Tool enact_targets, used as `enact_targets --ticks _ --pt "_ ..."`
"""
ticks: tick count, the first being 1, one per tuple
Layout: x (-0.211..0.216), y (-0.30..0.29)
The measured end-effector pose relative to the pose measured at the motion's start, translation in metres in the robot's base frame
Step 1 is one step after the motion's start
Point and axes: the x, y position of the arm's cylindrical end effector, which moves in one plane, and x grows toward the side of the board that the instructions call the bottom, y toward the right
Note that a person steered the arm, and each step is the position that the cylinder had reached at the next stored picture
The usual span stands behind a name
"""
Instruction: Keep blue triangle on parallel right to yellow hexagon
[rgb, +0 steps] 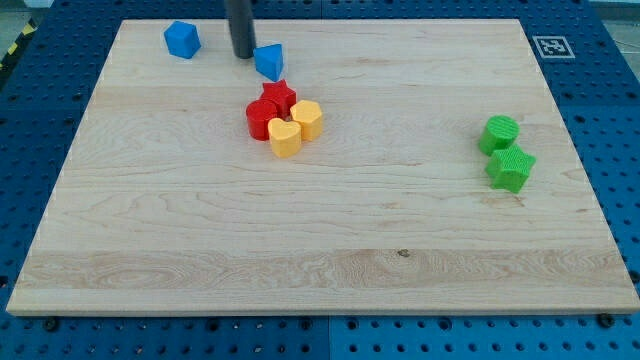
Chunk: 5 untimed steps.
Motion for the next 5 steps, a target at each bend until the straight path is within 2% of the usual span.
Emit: enact_targets --ticks 1,3,4,5 --pt "0.009 -0.004" --pt "0.012 0.078" --pt "0.019 0.095" --pt "0.017 0.064"
